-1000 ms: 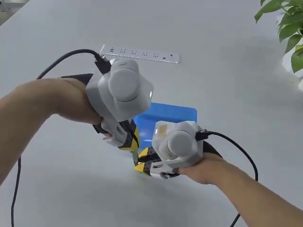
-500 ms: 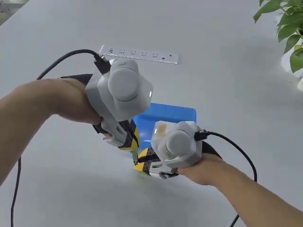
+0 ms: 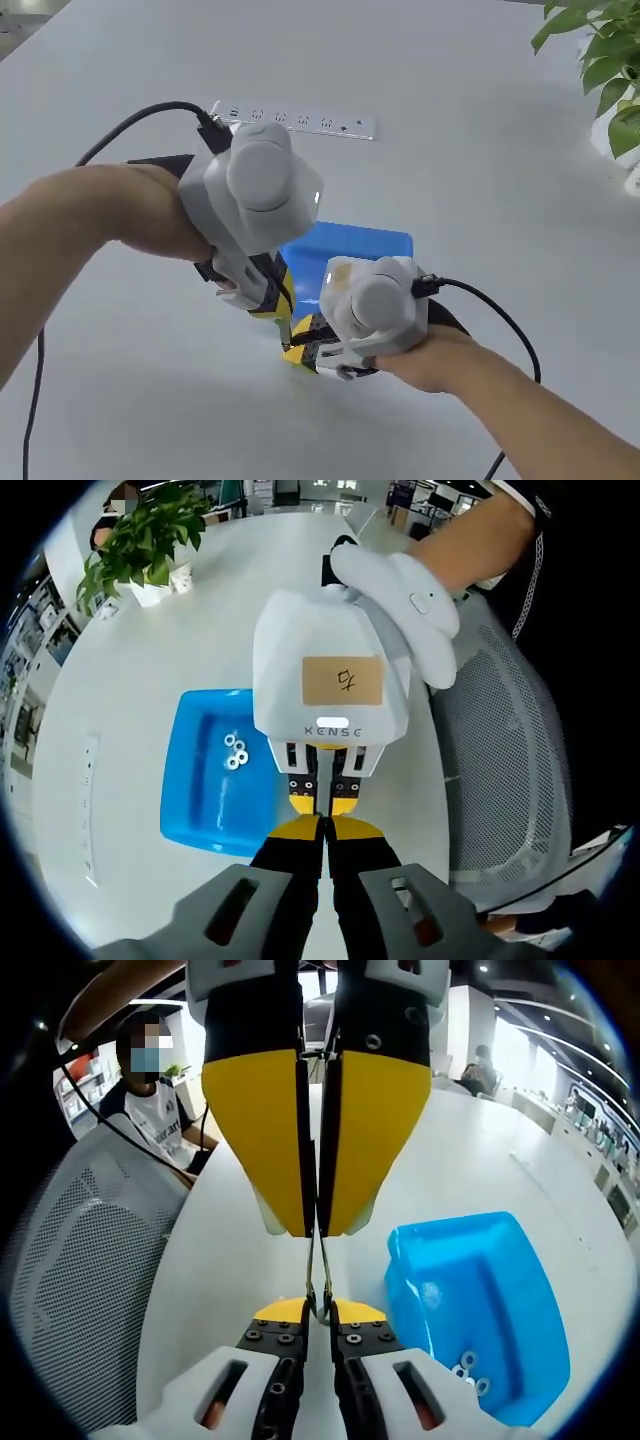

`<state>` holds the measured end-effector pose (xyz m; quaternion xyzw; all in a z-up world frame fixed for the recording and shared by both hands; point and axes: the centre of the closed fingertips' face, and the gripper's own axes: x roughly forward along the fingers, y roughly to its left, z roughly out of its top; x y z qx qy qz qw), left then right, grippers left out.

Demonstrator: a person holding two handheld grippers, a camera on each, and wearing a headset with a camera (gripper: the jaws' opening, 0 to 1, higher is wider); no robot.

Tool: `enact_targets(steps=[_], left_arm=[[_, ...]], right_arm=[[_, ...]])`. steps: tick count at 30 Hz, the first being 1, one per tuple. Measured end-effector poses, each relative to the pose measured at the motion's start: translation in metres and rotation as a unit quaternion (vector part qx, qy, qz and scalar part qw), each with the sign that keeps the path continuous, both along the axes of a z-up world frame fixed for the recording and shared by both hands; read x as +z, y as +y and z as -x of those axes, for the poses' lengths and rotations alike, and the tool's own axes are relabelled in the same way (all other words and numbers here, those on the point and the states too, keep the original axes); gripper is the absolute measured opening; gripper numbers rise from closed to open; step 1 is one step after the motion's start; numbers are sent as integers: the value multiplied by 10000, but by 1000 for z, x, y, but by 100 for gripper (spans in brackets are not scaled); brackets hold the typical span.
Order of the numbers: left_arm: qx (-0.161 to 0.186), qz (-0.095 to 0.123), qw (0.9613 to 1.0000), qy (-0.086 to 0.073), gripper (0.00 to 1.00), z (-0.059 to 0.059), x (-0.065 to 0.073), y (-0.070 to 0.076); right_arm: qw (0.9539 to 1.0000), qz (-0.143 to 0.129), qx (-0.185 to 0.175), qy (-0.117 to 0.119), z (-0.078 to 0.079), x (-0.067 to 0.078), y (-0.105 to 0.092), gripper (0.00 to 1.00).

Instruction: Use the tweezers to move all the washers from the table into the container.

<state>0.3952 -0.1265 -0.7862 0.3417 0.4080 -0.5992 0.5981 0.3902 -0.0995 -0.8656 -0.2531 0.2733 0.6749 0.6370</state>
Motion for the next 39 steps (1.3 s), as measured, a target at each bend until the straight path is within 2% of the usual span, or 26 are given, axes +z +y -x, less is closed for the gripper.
enact_targets(steps=[13,20,32,39], left_arm=[[-21,-5,10000,-5,5,0,22,1],[-66,2,10000,-64,5,0,33,-2],[-157,18,9997,-202,5,-10,55,-8],[-238,-3,9994,-266,5,-18,63,-12]], right_arm=[[9999,-107,-52,-33,1,22,0,10],[9998,-157,-86,-78,0,34,-2,10],[9994,-218,-152,-237,-15,56,-6,10],[9991,-249,-198,-289,-24,64,-9,10]])
